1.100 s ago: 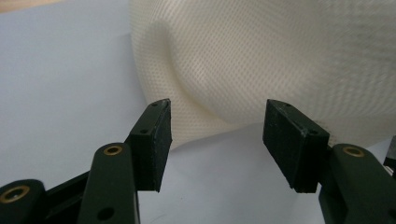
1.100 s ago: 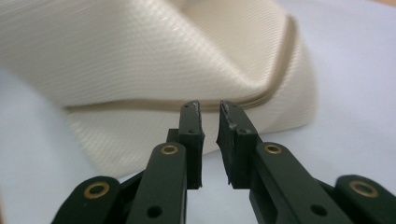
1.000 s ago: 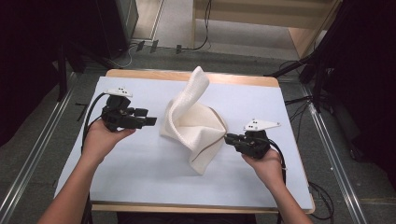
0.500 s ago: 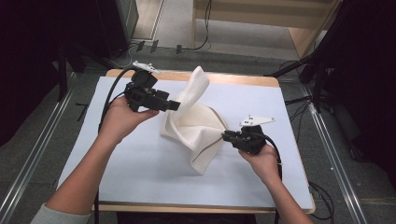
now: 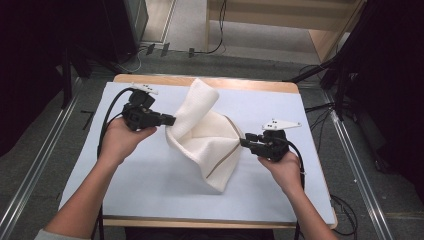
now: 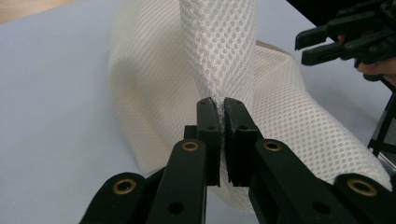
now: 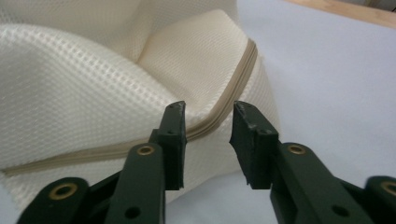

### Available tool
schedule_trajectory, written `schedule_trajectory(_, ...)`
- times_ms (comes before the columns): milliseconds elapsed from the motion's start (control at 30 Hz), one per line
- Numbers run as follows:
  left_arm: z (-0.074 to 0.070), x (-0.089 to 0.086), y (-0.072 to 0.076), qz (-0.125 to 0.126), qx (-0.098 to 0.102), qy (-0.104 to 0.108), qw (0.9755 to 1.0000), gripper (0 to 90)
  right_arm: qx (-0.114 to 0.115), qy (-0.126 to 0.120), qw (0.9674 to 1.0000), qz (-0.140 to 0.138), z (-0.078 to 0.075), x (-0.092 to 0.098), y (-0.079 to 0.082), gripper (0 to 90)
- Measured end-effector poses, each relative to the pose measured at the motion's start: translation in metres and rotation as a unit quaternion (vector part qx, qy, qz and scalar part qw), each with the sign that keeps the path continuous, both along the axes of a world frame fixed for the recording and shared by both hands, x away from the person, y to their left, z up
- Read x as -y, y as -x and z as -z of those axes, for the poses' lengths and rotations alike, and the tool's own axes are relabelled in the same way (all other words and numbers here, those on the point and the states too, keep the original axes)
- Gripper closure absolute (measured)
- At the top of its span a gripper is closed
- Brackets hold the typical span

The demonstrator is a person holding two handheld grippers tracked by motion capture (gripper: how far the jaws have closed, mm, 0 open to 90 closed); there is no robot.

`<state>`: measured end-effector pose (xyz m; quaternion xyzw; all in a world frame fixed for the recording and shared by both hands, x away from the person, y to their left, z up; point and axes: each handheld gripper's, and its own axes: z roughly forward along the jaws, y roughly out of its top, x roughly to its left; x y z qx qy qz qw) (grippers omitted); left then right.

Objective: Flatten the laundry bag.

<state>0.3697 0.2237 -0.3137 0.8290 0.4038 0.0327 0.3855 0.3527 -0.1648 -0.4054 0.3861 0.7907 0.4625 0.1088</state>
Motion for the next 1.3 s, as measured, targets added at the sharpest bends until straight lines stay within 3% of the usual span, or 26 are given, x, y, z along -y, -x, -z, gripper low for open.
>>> schedule_trajectory(267, 0.024, -0.039, 0.012, -0.033, -0.008, 0.022, 0.9992, 87.4, 0.003, 0.002, 1.0, 0.008, -0.002, -0.015, -0.012, 45.9)
schedule_trajectory(367, 0.034, -0.051, 0.016, -0.045, -0.008, 0.02, 0.9987, 87.4, 0.002, 0.003, 1.0, 0.006, -0.002, -0.021, -0.014, 44.3)
schedule_trajectory(467, 0.044, -0.062, 0.02, -0.056, 0.001, 0.035, 0.9978, 87.3, -0.002, 0.005, 1.0, 0.004, 0.001, -0.03, -0.015, 41.0)
schedule_trajectory(667, 0.06, -0.082, 0.021, -0.084, -0.003, 0.043, 0.9955, 87.1, -0.016, 0.017, 0.9997, -0.006, 0.016, -0.051, -0.018, 38.4)
schedule_trajectory(867, 0.077, -0.097, 0.016, -0.107, -0.025, 0.051, 0.9926, 87.3, -0.038, 0.019, 0.9991, -0.007, 0.031, -0.063, -0.021, 36.8)
schedule_trajectory(1033, 0.085, -0.101, 0.013, -0.115, -0.034, 0.056, 0.9912, 87.6, -0.054, 0.029, 0.998, -0.01, 0.04, -0.066, -0.023, 45.7)
schedule_trajectory(1100, 0.087, -0.102, 0.013, -0.118, -0.035, 0.056, 0.9908, 87.5, -0.055, 0.046, 0.9973, -0.015, 0.046, -0.069, -0.022, 54.1)
schedule_trajectory(1133, 0.088, -0.104, 0.012, -0.12, -0.036, 0.057, 0.9905, 87.5, -0.05, 0.057, 0.9969, -0.021, 0.052, -0.072, -0.02, 62.7)
schedule_trajectory(1167, 0.089, -0.104, 0.012, -0.121, -0.037, 0.059, 0.9902, 87.5, -0.05, 0.057, 0.9969, -0.021, 0.052, -0.072, -0.02, 62.7)
schedule_trajectory(1300, 0.092, -0.109, 0.012, -0.128, -0.039, 0.071, 0.9885, 87.5, -0.046, 0.08, 0.9951, -0.035, 0.055, -0.078, -0.02, 79.9)
